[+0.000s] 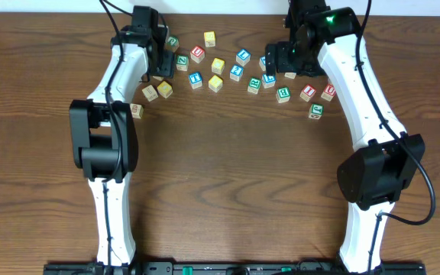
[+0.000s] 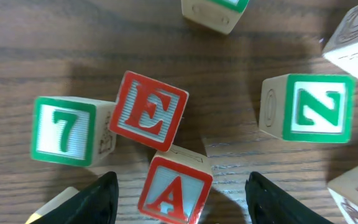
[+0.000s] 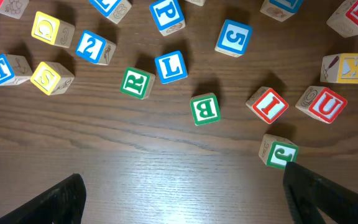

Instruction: Spell out AI2

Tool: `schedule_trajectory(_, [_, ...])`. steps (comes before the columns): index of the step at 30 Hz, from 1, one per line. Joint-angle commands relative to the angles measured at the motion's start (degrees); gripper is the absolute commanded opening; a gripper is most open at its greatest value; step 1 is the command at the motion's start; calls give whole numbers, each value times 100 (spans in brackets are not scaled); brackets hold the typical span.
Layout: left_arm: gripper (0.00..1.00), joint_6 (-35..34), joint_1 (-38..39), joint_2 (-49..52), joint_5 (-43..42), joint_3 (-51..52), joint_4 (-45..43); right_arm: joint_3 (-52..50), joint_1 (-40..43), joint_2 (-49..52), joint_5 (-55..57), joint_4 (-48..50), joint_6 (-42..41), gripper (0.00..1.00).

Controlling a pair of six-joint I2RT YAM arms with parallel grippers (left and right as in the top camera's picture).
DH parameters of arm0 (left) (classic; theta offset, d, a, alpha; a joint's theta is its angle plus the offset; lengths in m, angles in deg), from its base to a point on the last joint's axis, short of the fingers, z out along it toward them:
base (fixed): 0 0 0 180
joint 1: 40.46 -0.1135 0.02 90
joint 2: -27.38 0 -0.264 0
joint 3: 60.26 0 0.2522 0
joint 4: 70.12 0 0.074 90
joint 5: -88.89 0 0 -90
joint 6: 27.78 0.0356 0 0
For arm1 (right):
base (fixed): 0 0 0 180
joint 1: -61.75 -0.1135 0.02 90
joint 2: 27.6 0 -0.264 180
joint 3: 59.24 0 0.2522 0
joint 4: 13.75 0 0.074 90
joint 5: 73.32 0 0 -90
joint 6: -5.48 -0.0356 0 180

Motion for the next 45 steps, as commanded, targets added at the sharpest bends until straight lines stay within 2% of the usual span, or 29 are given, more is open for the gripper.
schedule_trajectory(1, [64, 57, -17, 142, 52, -76, -31, -35, -39, -11, 70, -7, 55, 96])
schedule_trajectory(3, [63, 57, -17, 142, 55, -76, -76, -35, -39, -11, 70, -4, 52, 96])
schedule_trajectory(6, [54, 57, -17, 142, 55, -76, -153, -35, -39, -11, 70, -7, 55, 96])
schedule_trajectory(45, [52, 55, -20, 146, 55, 297, -463, -35, -46, -11, 111, -4, 52, 98])
